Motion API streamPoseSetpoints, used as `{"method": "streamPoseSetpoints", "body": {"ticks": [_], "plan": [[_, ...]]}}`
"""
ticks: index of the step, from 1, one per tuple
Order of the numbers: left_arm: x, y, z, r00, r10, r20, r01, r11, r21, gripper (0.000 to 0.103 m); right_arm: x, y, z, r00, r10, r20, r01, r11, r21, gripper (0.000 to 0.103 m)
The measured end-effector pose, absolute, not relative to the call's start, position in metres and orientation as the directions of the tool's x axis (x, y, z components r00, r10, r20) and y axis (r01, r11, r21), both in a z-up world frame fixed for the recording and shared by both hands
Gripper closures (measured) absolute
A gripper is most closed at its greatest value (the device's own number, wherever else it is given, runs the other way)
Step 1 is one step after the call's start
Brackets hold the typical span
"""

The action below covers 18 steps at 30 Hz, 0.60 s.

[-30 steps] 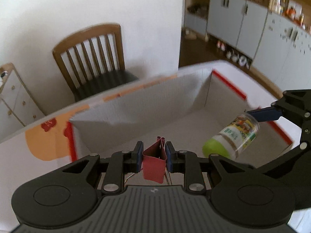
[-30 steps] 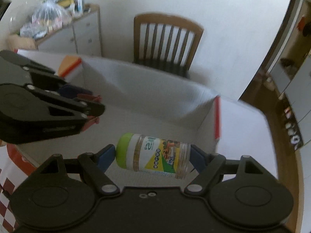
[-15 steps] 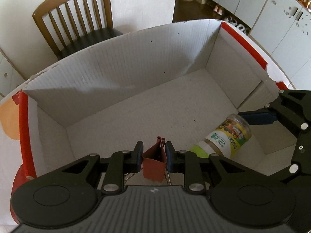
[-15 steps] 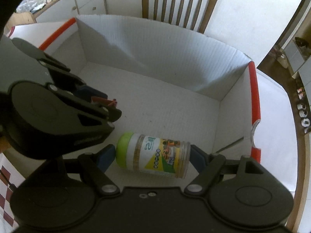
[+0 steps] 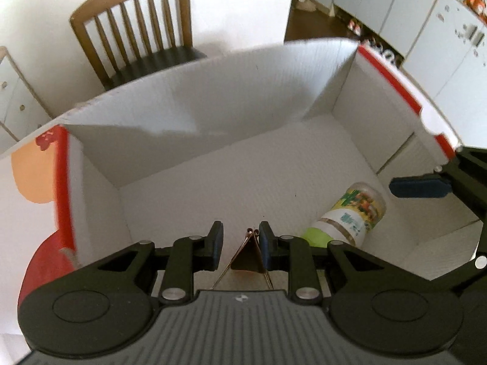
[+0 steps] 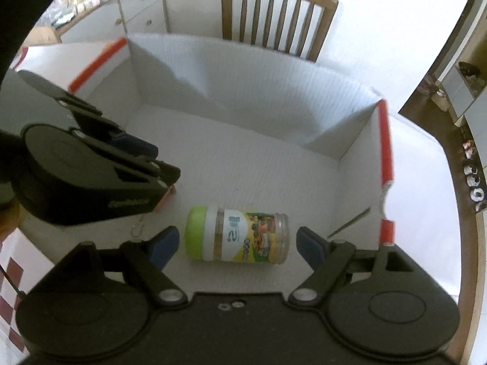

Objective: Organize rigid objects
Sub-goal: 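Open both tools to drop the clip and jar into the box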

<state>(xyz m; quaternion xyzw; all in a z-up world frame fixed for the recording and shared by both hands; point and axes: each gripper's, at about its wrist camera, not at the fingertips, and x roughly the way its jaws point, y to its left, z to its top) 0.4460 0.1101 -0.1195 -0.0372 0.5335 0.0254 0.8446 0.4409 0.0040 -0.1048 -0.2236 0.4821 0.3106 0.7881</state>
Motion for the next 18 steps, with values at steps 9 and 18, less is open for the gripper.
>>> {"method": "streamPoseSetpoints", "body": {"ticks": [9, 18], "plan": [[0.415, 0.115, -0.082, 0.525, 0.015, -0.851, -0.126, 0.990, -0.060, 0.079, 0.430, -0.021, -0.078, 0.386, 0.326, -0.863, -0.686, 0.727, -0.033, 0.019], [0.383, 0.097, -0.045, 0.582, 0.052, -0.811, -0.150, 0.988, -0.045, 0.079, 0.419, -0.043, -0.056, 0.416, 0.388, -0.823, -0.685, 0.729, -0.002, 0.019]]}}
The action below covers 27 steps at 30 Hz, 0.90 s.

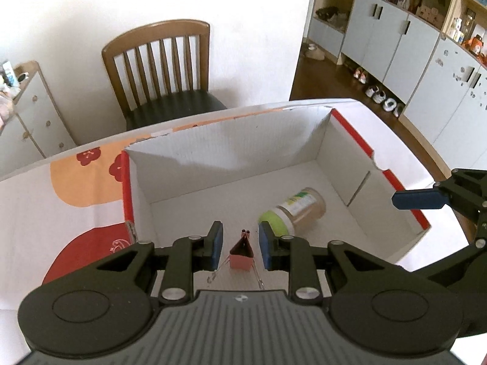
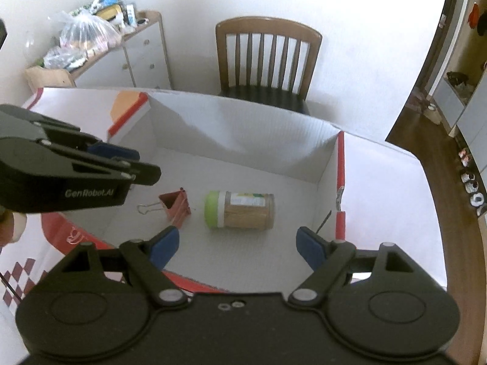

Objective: Organize rigid objects
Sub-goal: 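Open both tools to drop the clip and jar into the box, then withdraw both tools from the box back toward the remaining items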

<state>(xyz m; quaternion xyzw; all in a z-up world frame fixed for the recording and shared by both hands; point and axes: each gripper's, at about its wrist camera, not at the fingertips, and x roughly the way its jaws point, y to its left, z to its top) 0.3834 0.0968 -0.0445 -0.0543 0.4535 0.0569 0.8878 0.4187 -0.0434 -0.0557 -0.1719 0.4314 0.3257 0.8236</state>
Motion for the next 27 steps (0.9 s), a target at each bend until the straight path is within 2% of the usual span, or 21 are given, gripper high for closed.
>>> {"method": "streamPoseSetpoints", "body": {"ticks": [21, 23, 25, 27], "plan": [[0.289, 0.045, 0.010, 0.706, 0.106, -0.701, -0.197, 0.979, -0.050, 0.078, 0.363, -0.091, -0.008, 0.427, 0.555, -0.714, -0.742, 0.666, 0.074, 0.018], [0.279, 0.041, 0.012, 0.715, 0.113, -0.690, -0.202, 0.978, -0.049, 0.069, 0.354, -0.096, -0.005, 0.428, 0.568, -0.703, -0.750, 0.657, 0.076, 0.018], [0.267, 0.036, 0.014, 0.728, 0.136, -0.672, -0.213, 0.976, -0.034, 0.035, 0.346, -0.101, -0.003, 0.430, 0.578, -0.693, -0.757, 0.650, 0.073, 0.017], [0.253, 0.032, 0.017, 0.749, 0.158, -0.644, -0.223, 0.975, -0.020, 0.032, 0.338, -0.107, 0.000, 0.435, 0.587, -0.683, -0.761, 0.645, 0.070, 0.016]]}}
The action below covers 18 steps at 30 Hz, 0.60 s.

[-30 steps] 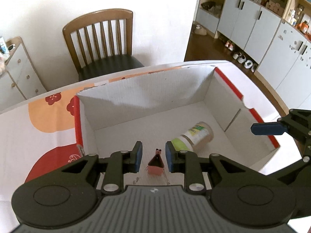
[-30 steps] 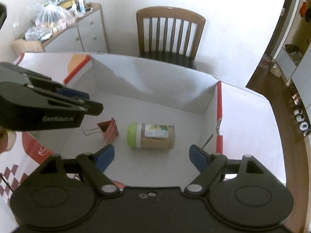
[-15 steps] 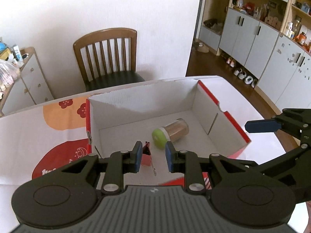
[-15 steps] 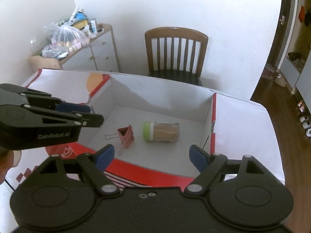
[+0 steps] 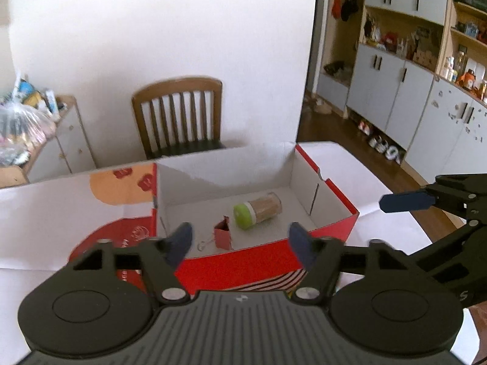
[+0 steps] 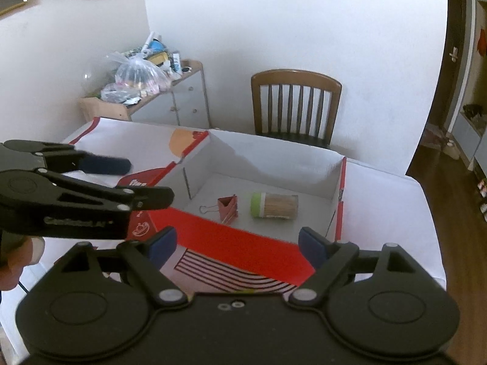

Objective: Organize rigid objects
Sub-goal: 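Withdraw both tools from the box back toward the remaining items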

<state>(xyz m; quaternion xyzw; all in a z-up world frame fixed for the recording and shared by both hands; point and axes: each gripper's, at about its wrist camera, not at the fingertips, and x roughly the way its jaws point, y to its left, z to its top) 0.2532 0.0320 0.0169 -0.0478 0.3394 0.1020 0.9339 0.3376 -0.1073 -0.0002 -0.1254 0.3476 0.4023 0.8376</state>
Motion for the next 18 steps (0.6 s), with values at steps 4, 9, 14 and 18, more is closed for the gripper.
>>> {"method": "streamPoseSetpoints", "body": {"ticks": [4, 9, 14, 18], "plan": [[0.232, 0.032, 0.014, 0.752, 0.137, -0.644, -0.221, 0.974, -0.051, 0.032, 0.321, -0.120, 0.002, 0.444, 0.600, -0.666, -0.763, 0.642, 0.070, 0.013], [0.206, 0.030, 0.002, 0.763, 0.135, -0.632, -0.212, 0.976, -0.047, 0.026, 0.300, -0.133, -0.002, 0.463, 0.601, -0.651, -0.751, 0.657, 0.072, 0.010], [0.185, 0.032, -0.014, 0.766, 0.113, -0.633, -0.179, 0.983, -0.042, 0.024, 0.278, -0.141, -0.015, 0.486, 0.587, -0.647, -0.721, 0.688, 0.082, 0.005], [0.170, 0.037, -0.027, 0.767, 0.105, -0.633, -0.161, 0.986, -0.032, 0.018, 0.260, -0.138, -0.030, 0.487, 0.572, -0.661, -0.705, 0.703, 0.089, 0.005]]}}
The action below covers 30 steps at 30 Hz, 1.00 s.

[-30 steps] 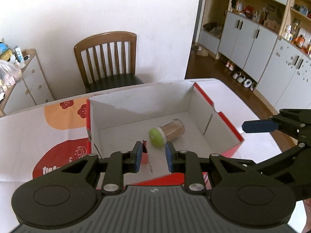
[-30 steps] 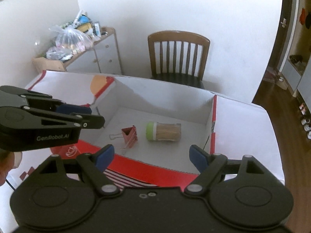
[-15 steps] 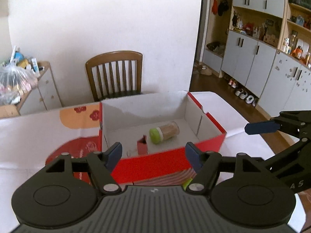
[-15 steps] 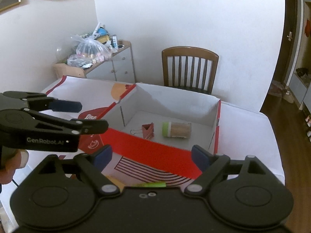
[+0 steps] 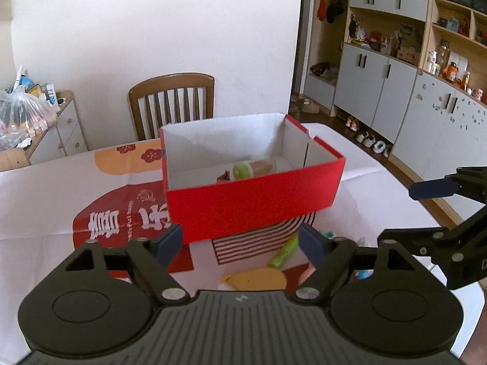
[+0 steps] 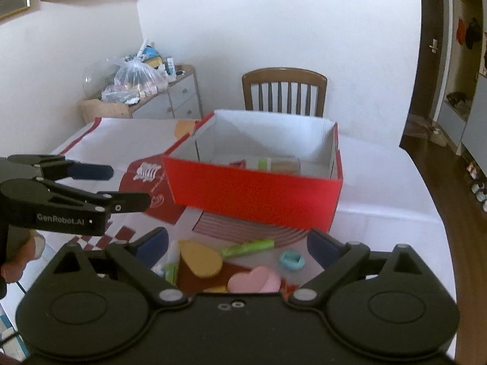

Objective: Organize rigid objects
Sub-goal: 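Withdraw both tools from the box back toward the remaining items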

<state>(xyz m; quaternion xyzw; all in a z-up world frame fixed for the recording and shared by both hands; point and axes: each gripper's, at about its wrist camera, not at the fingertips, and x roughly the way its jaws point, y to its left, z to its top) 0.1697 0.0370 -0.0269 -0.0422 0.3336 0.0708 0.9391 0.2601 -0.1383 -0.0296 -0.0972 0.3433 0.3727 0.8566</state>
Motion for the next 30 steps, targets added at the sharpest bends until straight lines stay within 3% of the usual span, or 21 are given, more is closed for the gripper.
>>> {"method": "streamPoseSetpoints", "body": {"ticks": [6, 10, 19, 23, 30], "plan": [[0.157, 0.045, -0.049, 0.744, 0.095, -0.662, -0.137, 0.991, -0.012, 0.017, 0.231, -0.131, -0.045, 0.489, 0.558, -0.670, -0.694, 0.715, 0.088, 0.003], [0.149, 0.053, -0.066, 0.728, 0.082, -0.681, -0.131, 0.991, -0.021, 0.002, 0.218, -0.124, -0.058, 0.479, 0.541, -0.691, -0.687, 0.721, 0.090, 0.003], [0.133, 0.062, -0.110, 0.708, 0.067, -0.703, -0.110, 0.994, -0.017, 0.002, 0.202, -0.110, -0.091, 0.460, 0.494, -0.737, -0.687, 0.724, 0.057, 0.008], [0.126, 0.059, -0.125, 0.717, 0.023, -0.696, -0.065, 0.997, -0.034, 0.002, 0.198, -0.104, -0.106, 0.436, 0.472, -0.766, -0.693, 0.719, 0.049, 0.017], [0.127, 0.045, -0.146, 0.726, 0.025, -0.687, 0.009, 0.999, 0.045, 0.002, 0.196, -0.094, -0.122, 0.407, 0.448, -0.796, -0.714, 0.700, 0.030, 0.031]]}}
